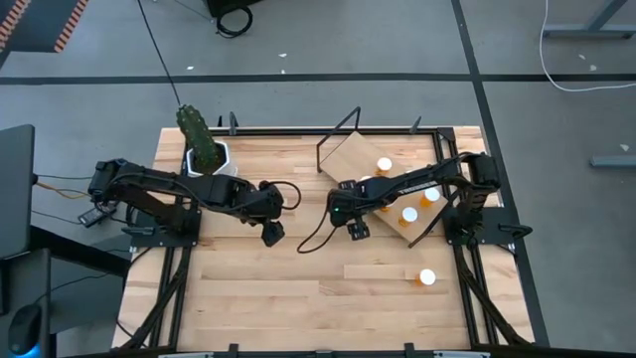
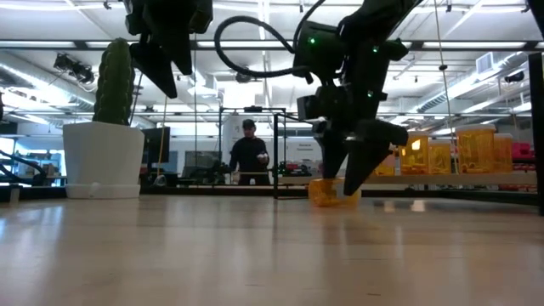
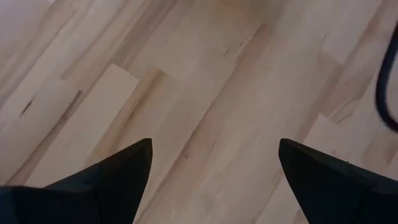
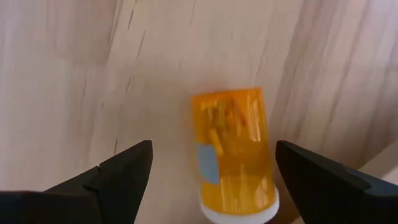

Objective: Pick and place medicine bottles onto shelf by color
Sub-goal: Put the orange pill bottle to the left on the shelf

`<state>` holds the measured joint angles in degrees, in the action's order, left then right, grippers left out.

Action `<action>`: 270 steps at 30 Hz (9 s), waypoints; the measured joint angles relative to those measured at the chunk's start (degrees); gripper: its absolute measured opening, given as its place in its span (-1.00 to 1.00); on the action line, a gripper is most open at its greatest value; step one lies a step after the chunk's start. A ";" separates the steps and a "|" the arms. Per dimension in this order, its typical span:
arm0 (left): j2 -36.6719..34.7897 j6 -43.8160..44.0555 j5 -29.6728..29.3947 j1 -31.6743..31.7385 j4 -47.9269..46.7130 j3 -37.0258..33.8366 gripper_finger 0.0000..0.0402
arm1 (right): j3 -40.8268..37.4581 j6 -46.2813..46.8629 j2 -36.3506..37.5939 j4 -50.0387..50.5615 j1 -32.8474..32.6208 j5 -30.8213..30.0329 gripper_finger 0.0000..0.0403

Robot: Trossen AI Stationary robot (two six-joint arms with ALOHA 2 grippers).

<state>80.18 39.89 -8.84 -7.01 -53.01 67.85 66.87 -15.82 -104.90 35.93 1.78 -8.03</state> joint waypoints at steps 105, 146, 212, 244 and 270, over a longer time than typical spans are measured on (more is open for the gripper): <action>0.02 -7.00 -1.67 0.04 7.18 0.02 0.77 | 15.49 14.37 3.27 14.07 1.66 6.59 0.00; -0.46 21.21 16.22 15.52 48.75 0.02 0.77 | 55.01 20.62 3.32 39.70 -2.35 4.76 0.00; -0.37 34.50 19.24 19.14 55.75 0.02 -0.02 | 54.99 21.93 11.69 35.44 -0.26 -0.98 0.32; -0.46 49.54 21.81 21.86 91.25 -0.02 0.01 | 55.02 16.94 15.89 8.42 -0.19 0.67 0.84; -0.44 47.87 33.53 22.65 92.92 -0.01 -0.02 | 54.98 20.35 17.46 8.47 -0.46 4.05 0.85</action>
<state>79.75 87.75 24.69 15.64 39.91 67.85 121.85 4.54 -87.44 44.40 1.32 -3.98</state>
